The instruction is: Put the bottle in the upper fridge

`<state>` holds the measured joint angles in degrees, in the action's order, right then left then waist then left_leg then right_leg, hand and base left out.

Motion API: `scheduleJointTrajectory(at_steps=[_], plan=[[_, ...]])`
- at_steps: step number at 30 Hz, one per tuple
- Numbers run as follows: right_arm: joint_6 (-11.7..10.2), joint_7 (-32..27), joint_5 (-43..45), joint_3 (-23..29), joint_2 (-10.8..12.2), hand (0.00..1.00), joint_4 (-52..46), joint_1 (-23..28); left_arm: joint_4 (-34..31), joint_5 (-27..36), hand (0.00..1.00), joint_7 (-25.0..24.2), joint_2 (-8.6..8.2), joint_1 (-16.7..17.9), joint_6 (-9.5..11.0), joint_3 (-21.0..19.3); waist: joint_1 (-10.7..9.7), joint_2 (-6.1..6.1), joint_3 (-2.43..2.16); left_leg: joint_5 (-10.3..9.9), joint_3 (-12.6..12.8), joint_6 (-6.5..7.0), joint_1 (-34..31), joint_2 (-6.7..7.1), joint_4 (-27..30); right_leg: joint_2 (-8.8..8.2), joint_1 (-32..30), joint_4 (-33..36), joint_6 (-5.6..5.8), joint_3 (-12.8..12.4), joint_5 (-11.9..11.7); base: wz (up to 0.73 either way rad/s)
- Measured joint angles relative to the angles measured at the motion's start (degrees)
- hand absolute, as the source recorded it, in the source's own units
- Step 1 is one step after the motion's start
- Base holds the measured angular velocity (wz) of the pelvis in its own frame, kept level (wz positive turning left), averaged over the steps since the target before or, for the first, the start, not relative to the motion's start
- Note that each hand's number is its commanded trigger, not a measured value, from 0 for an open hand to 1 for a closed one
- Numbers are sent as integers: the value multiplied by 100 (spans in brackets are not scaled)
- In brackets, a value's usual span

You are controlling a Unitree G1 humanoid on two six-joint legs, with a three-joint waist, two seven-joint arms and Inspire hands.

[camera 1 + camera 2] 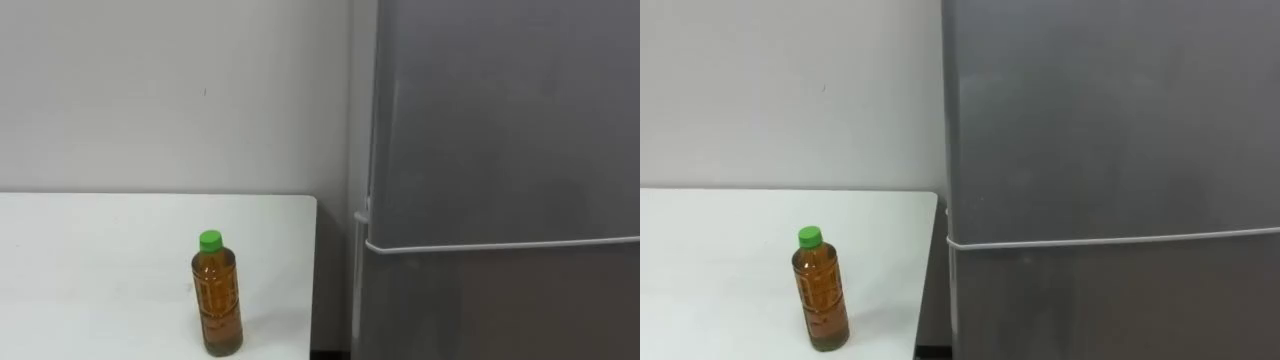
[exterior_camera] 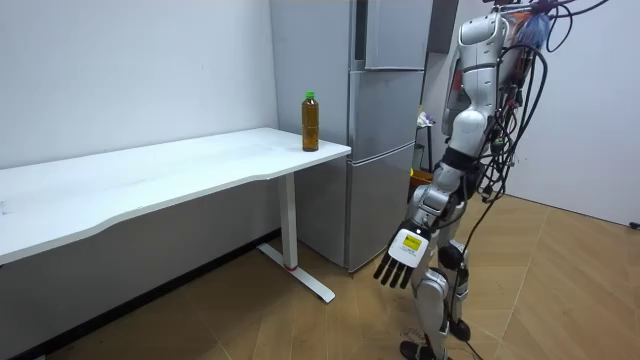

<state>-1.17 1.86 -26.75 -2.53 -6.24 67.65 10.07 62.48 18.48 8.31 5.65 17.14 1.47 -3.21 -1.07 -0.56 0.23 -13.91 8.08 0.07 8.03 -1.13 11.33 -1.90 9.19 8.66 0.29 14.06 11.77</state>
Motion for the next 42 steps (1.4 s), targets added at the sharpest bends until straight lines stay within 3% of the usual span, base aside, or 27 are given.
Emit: scheduleJointTrajectory(at_steps=[23, 31, 37, 42], plan=[[79, 181, -34, 156, 1, 0, 214, -104, 174, -38, 0, 31, 20, 19, -70, -40, 1, -3, 1, 0, -25, 0, 36, 2, 1, 1, 81, -5, -1, 21, 7, 1], [92, 45, -314, 99, 5, 0, 152, -74, 161, 226, 0, 403, 1, 18, -142, -66, 23, 30, -12, 0, -37, 0, 39, 2, 5, 0, 82, -4, -1, 27, 6, 0], [73, 81, -256, 280, -12, 0, 114, 3, -48, 232, 0, 653, 1, -9, -131, -596, 30, 141, -44, -4, -62, 3, 28, -2, 5, 2, 80, 2, -1, 32, 6, 0], [79, 80, -119, 505, -44, 0, 19, 38, -526, 227, 0, 902, 2, -7, -122, -1018, 30, 253, -24, -4, -52, 3, 52, 1, -13, 1, 107, 7, -1, 23, 6, 0]])
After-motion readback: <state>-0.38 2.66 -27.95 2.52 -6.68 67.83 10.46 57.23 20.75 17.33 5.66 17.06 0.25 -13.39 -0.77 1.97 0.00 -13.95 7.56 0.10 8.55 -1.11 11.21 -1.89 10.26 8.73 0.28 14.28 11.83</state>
